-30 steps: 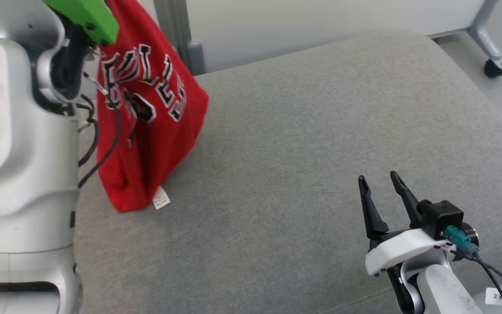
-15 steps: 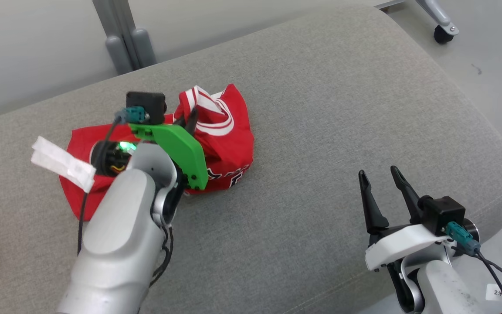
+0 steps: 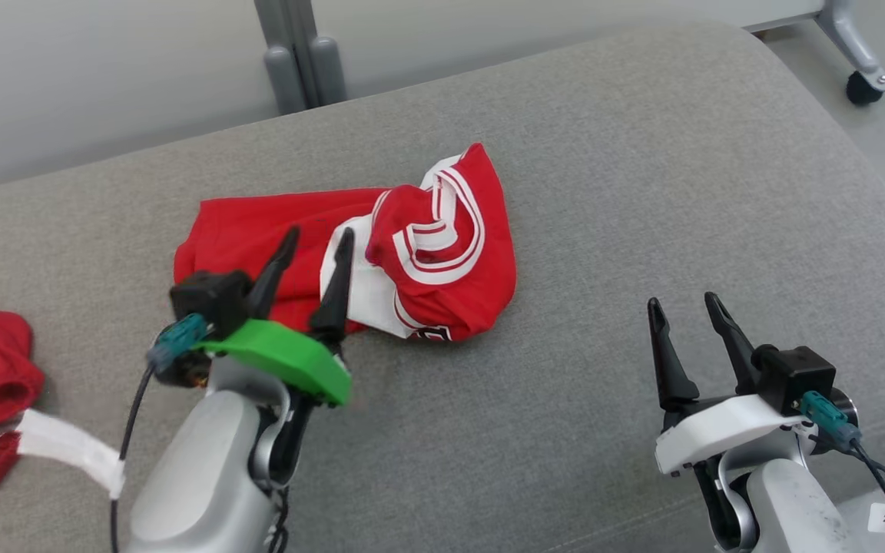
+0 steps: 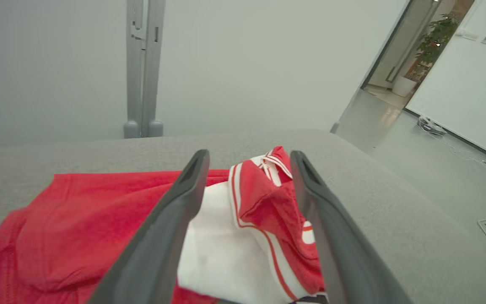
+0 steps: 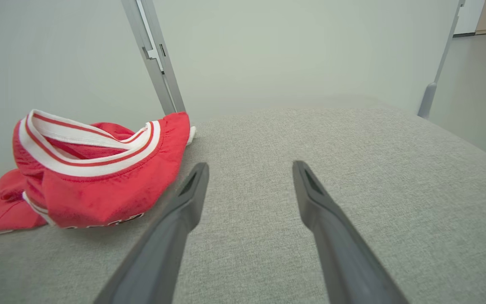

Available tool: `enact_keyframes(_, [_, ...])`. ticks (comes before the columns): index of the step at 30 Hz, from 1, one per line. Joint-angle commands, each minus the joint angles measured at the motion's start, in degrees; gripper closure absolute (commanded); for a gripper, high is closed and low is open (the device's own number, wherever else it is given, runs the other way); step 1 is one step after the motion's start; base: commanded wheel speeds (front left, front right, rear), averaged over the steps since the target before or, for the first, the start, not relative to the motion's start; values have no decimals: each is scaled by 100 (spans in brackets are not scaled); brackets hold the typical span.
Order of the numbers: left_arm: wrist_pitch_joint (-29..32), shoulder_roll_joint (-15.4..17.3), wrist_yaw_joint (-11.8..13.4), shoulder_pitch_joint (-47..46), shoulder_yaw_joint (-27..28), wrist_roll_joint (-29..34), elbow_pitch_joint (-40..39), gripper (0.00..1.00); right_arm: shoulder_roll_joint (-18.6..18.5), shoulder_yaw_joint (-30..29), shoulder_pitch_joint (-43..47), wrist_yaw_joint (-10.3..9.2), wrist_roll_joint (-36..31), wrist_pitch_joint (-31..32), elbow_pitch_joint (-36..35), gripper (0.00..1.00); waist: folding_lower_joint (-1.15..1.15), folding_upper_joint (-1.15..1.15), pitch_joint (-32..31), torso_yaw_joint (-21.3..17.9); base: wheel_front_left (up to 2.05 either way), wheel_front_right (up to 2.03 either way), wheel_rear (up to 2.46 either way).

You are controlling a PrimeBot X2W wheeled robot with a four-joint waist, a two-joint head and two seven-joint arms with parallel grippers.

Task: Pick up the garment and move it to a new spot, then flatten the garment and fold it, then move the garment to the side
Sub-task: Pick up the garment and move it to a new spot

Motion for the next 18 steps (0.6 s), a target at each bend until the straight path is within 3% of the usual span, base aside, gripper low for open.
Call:
enact_keyframes(1, [-113,138,73,290,97,13,-116,0,-12,-40,56,-2,-23,-20,-6,0,0,0,-144,265,0,0,0])
enact_keyframes(8, [-417,521,192,1249,709,74,-958,0,-14,-212,134,-2,-55,-19,-8,0,0,0,-343,621,0,0,0])
enact_keyframes(18, [-414,469,322,2404,1828,685,-1709,0,-14,-285,231,-2,-110,-12,55,0,0,0,-574,874,0,0,0])
